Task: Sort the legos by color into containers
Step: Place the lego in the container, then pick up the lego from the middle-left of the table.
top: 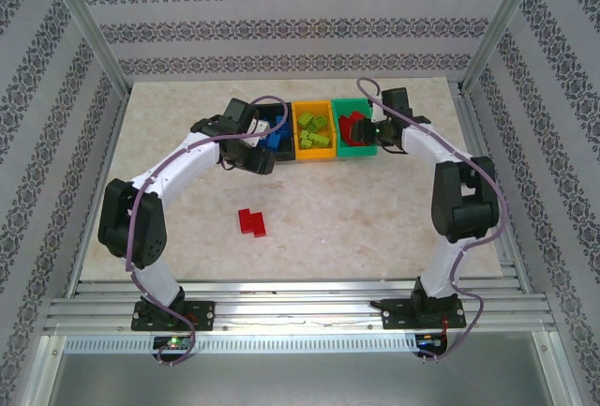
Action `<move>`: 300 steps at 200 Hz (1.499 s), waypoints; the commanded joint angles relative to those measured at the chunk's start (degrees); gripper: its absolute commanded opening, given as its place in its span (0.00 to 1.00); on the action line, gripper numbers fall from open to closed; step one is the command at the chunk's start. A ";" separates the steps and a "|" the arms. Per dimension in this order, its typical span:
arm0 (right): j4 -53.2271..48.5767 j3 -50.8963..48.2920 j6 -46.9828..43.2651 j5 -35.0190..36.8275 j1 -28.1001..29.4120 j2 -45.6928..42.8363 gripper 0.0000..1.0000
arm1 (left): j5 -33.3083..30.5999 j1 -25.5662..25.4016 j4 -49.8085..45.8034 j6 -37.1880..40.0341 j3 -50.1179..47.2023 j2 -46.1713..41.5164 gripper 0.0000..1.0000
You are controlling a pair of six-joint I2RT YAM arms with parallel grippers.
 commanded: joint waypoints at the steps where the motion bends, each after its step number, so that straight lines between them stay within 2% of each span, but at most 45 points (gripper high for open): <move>1: 2.81 -4.58 0.16 -1.99 1.72 -5.75 0.48 | -0.23 0.84 -0.66 1.08 0.85 0.99 0.66; 78: 13.33 -22.82 1.05 -3.01 10.70 -14.21 0.48 | -3.20 0.83 -3.15 2.90 2.38 2.57 0.66; 124: 18.00 -26.49 1.97 -3.02 12.60 -13.88 0.48 | -4.74 0.93 -8.35 1.32 4.26 4.09 0.66; 152: 20.42 -28.42 2.98 -3.60 12.82 -12.91 0.48 | -4.58 0.91 -10.38 -2.73 2.81 2.84 0.66; 226: 22.44 -26.72 4.78 -6.75 12.82 -8.71 0.48 | -2.16 0.88 -1.59 -17.05 -18.00 -4.76 0.66; 261: 22.77 -26.37 5.19 -7.48 12.87 -8.04 0.48 | 1.47 0.92 3.45 -22.87 -21.30 -4.32 0.66; 300: 22.46 -26.56 4.96 -7.14 12.73 -8.40 0.48 | 1.13 0.93 5.45 -27.05 -21.94 -2.42 0.65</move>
